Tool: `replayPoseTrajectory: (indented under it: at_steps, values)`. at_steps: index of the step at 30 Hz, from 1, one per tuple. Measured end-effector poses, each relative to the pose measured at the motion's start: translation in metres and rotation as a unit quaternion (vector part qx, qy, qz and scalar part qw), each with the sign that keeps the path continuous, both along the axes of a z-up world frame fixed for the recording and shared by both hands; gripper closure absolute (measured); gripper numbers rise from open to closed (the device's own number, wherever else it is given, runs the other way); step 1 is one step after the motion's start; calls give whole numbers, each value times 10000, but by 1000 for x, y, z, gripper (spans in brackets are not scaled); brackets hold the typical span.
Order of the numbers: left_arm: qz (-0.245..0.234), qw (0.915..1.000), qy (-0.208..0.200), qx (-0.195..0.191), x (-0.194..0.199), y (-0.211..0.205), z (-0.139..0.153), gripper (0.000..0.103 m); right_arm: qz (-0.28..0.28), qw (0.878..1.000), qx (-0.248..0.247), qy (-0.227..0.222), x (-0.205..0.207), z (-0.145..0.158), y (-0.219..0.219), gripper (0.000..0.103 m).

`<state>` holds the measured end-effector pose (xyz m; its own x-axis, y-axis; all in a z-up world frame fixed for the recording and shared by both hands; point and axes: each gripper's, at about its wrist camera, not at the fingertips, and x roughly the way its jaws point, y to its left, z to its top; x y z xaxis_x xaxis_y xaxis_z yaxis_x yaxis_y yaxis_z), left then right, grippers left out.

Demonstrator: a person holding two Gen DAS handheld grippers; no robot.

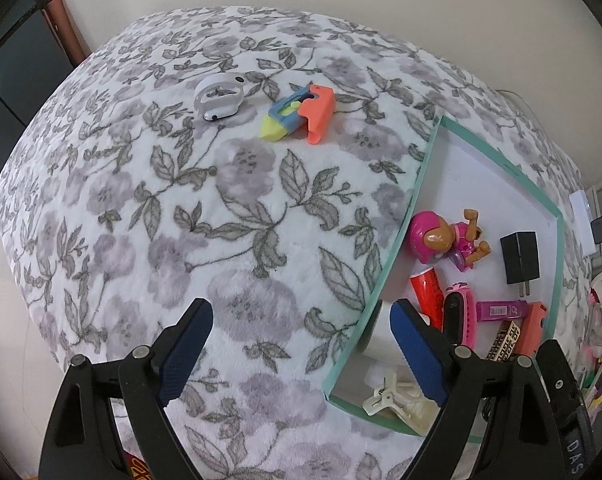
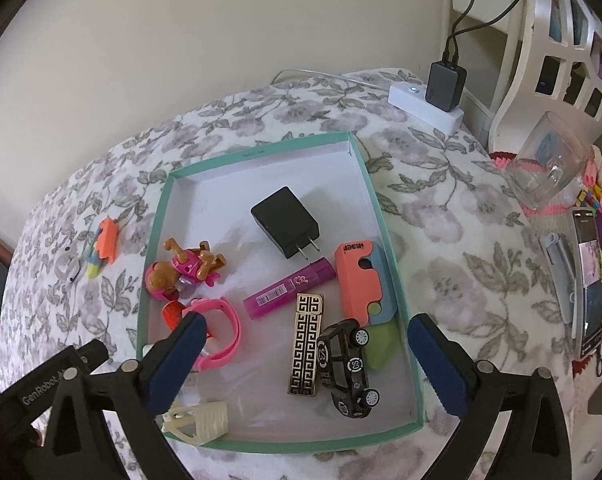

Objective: Organize rigid objects
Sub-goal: 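Move both tools back toward the white round device and blue-orange toy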

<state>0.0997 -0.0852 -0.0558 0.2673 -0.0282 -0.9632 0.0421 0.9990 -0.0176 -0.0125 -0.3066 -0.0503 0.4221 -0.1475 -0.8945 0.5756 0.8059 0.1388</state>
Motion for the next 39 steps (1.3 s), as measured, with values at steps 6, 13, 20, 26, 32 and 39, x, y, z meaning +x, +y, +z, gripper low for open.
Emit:
replayPoseTrajectory:
  at_steps: [6, 13, 20, 26, 32, 39]
  values:
    - [-40, 10000, -11, 5, 0, -1, 0, 12, 94, 9999, -38, -3, 2, -1, 4, 0]
    - [128, 9999, -26, 48, 7, 15, 2, 12, 273, 9995, 127, -99, 12, -2, 21, 0]
    - [462, 9988, -123, 124, 21, 49, 10, 12, 673, 9975, 42, -186, 28, 5, 50, 0]
    - [634, 9977, -215, 109, 31, 78, 9, 12, 814, 9964, 53, -217, 40, 8, 66, 0]
    - [810, 9965, -167, 107, 43, 105, -4, 12, 924, 9955, -73, -210, 56, 11, 77, 0]
    - [803, 9964, -250, -35, 59, 120, -9, 12, 1061, 9940, -174, -174, 77, 11, 85, 0]
